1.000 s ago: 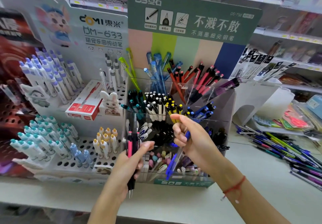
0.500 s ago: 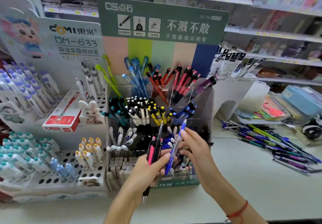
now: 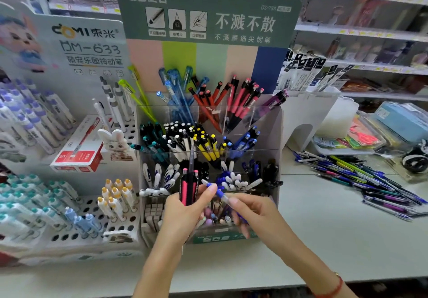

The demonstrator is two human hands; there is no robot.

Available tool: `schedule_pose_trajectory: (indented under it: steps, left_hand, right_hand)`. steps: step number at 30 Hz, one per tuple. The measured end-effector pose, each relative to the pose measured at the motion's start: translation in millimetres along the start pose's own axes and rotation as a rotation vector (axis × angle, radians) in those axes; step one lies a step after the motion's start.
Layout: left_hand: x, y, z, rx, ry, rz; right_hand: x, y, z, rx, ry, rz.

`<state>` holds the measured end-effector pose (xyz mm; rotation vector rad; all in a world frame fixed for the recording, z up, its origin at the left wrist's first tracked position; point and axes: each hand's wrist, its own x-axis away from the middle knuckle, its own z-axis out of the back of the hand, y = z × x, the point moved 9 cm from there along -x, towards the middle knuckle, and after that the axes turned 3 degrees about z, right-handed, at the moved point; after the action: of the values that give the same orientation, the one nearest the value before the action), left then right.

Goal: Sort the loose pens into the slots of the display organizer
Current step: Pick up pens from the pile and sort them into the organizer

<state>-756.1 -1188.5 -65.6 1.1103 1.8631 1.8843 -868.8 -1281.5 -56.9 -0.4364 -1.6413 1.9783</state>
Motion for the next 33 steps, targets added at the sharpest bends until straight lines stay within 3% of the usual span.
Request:
schedule_pose_trajectory:
  steps: [6,9,13,19,26,33]
  left_hand:
    - [-1.5,-13.0,14.7,0.039,0.110,0.060]
    - [-9.5,-22.6,35.9,0.114,0.220,0.089]
    - [-14.8,-23.3,47.4,0.277,0.221,0.087]
    - [-7.9,-13.7,40.8,0.351,0.096,0.058]
    - [-4.8,-11.8,34.3,0.273,0.026,0.048]
    - [0.3,-10.3,21.9,0.539,-0.090,0.097]
  right_hand:
    - [5.8,0.7,48.5,-0.229,0.273,-0.018]
    - [-2.1,-19.4,71.4,0.075,0.408,0.131]
    - [-28.6,-35.4,57.6,0.351,0.352,0.244]
    - [-69.7,-29.2,7.2,0.843,0.177,0.366]
    - [-65.5,-29.4,3.7,1.013,0.490,0.505]
    - [-62.9,-27.7,-4.3,1.078,0.382,0.574]
